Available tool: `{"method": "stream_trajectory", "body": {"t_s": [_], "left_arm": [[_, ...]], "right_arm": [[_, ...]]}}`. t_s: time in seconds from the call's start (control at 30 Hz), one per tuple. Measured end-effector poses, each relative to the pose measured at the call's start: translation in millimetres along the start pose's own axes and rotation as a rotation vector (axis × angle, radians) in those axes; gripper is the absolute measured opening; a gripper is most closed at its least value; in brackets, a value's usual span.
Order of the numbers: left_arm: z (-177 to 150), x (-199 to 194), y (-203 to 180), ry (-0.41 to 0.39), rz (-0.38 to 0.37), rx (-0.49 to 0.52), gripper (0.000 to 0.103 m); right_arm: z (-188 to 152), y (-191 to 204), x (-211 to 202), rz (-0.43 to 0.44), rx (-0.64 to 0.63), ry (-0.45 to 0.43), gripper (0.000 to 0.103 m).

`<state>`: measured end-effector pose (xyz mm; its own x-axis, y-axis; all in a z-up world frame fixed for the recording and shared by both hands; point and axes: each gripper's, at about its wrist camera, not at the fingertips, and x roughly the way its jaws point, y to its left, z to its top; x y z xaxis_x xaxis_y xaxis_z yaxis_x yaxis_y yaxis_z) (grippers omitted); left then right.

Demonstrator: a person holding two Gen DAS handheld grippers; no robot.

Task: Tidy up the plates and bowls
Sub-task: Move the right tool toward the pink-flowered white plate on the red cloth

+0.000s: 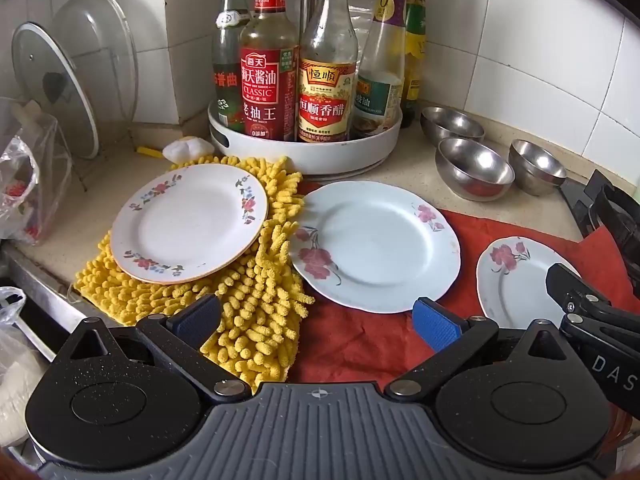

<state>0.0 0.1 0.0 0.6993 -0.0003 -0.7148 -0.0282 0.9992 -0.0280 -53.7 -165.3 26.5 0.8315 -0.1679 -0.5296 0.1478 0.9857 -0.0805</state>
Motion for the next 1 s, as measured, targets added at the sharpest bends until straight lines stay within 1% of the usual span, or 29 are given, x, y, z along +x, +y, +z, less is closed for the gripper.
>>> {"method": "stream_trajectory", "body": {"t_s": [0.27, 0.47, 0.6, 1.0], "left_arm": [[-1.2, -2.8, 2.5, 0.003, 0.011, -0.024, 0.103], [-2.3, 3.0, 3.7, 0.014, 0.023, -0.021, 0.102], [-3.6, 4.9, 2.9, 0.037, 0.024, -0.019, 0.102], [-4.6, 7.1, -5.4, 0.050, 0.000, -0.006, 0.101]], "right_arm": [[3.0, 7.0, 0.7, 0.009, -0.016, -0.004, 0.101], [1.8, 7.9, 5.3, 0.019, -0.022, 0.015, 0.101], [-0.7, 7.0, 7.6, 0.023, -0.022, 0.030, 0.101], [-4.6, -0.7, 6.7, 0.011, 0.000, 0.047, 0.101]]}}
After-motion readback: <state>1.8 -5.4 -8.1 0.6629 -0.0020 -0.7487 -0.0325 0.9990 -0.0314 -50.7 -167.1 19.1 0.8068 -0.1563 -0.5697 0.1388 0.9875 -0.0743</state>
